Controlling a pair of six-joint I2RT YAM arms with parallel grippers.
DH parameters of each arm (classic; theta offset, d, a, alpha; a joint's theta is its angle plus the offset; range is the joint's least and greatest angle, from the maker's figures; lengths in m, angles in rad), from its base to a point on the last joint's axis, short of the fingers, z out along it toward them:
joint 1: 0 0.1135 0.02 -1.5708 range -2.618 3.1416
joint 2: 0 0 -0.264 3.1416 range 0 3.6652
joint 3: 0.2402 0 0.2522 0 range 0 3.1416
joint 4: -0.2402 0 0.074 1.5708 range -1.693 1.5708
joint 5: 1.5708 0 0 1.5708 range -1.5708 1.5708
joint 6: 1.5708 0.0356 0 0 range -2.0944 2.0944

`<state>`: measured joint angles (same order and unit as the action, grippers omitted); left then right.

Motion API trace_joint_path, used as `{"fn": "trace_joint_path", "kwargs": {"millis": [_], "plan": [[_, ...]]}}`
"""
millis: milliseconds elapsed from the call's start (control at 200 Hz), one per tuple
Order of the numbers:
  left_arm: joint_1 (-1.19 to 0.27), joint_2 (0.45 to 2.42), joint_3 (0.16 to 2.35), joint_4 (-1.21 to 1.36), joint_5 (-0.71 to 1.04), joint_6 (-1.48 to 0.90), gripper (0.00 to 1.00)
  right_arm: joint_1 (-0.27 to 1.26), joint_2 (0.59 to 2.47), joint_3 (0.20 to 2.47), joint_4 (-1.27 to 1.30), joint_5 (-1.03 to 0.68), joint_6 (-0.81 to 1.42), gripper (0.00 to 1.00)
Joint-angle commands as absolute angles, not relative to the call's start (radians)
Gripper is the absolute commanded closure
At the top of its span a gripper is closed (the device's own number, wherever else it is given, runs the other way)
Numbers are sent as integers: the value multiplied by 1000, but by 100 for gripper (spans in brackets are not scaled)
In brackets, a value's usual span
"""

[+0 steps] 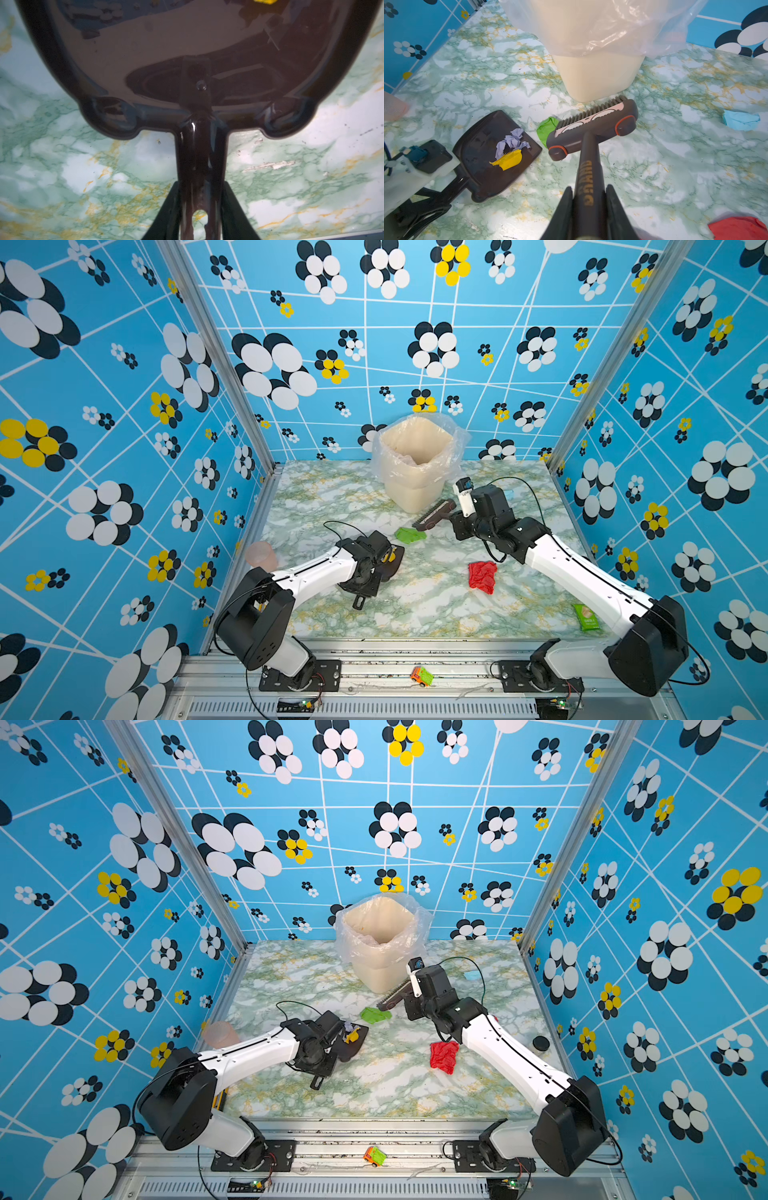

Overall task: Sweep away the paper scraps from the table
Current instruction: 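Sweep the purple and yellow scraps into the dustpan with the right gripper's brush, then sweep the green scrap into the dustpan with the right gripper's brush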

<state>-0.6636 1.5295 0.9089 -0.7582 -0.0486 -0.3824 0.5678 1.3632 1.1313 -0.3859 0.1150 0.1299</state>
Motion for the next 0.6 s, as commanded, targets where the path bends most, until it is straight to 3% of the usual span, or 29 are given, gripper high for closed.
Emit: {"fn": "trace_joint_path", "kwargs": {"millis": [0, 595], "plan": [[-685, 1558, 944, -786, -29, -349, 100, 568, 1361, 1119, -369, 150, 103, 100], [-699, 1634, 997, -741, 15, -319, 100, 569, 1341, 1094, -514, -255, -68, 100]]}}
